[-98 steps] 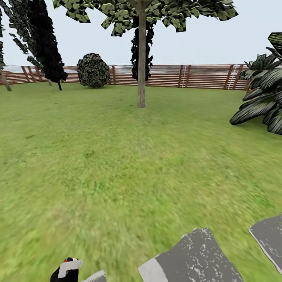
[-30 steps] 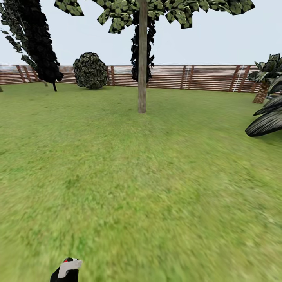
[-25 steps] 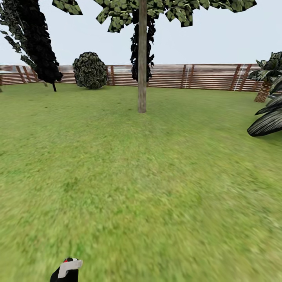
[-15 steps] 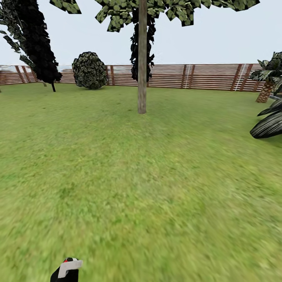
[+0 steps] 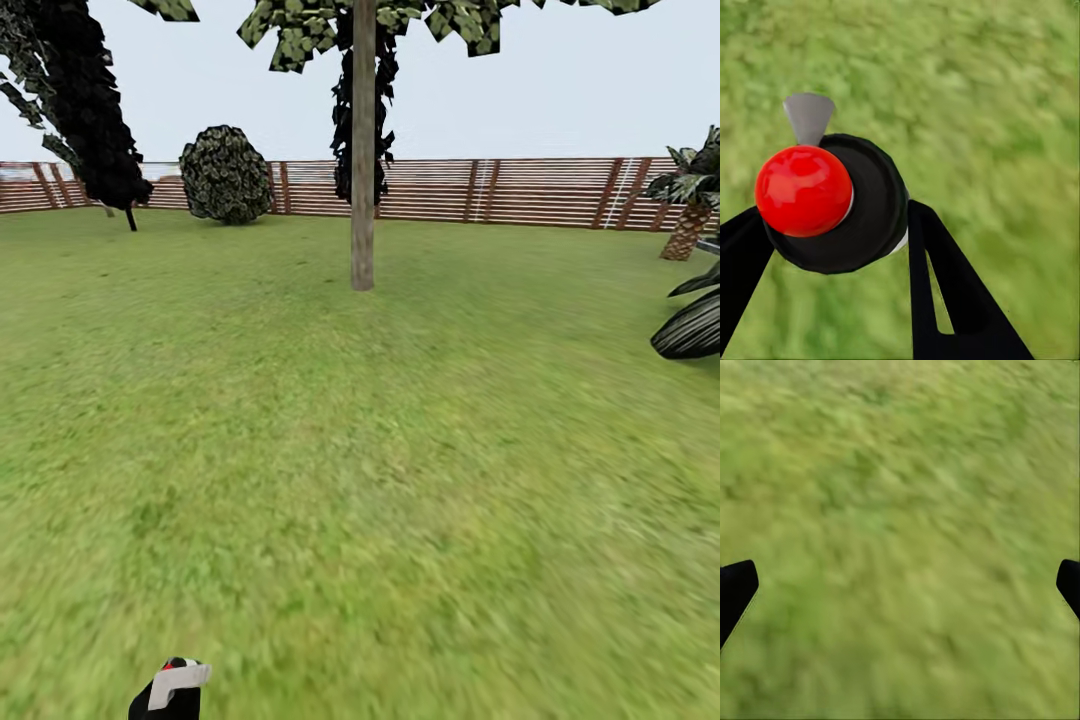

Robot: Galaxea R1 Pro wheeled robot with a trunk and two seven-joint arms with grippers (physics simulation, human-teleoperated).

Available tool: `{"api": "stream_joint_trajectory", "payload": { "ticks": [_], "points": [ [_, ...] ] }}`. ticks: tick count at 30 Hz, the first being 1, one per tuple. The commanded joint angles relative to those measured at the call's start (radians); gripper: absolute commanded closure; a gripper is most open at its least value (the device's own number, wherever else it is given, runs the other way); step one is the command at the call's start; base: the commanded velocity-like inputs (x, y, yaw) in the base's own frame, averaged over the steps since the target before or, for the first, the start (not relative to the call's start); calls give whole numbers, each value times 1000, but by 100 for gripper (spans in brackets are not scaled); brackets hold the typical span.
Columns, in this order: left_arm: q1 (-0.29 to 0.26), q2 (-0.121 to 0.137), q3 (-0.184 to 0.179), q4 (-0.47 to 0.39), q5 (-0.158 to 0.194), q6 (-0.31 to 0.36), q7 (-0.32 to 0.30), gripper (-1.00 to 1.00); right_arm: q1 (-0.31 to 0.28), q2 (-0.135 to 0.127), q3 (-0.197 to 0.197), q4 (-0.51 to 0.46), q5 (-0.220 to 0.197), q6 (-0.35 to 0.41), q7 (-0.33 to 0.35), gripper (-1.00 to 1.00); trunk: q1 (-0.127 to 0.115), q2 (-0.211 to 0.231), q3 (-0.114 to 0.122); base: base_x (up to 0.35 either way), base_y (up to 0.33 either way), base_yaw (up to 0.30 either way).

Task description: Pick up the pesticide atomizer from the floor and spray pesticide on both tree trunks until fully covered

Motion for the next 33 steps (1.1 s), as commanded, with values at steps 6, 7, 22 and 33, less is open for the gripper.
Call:
{"api": "stream_joint_trajectory", "payload": {
  "ticks": [6, 7, 22, 33],
  "points": [
    [-1, 0, 0, 1, 2, -3, 0, 100, 0, 0, 1, 0, 3, -2, -5, -100, 0, 0, -1, 339, 0, 0],
    [-1, 0, 0, 1, 2, -3, 0, 100, 0, 0, 1, 1, 3, -2, -5, -100, 0, 0, -1, 339, 0, 0],
    [-1, 1, 0, 0, 2, -3, 0, 100, 0, 0, 1, 0, 4, -2, -5, -100, 0, 0, -1, 338, 0, 0],
    [-1, 0, 0, 1, 2, -3, 0, 100, 0, 0, 1, 0, 3, -2, -5, -100, 0, 0, -1, 339, 0, 0]
  ]
}}
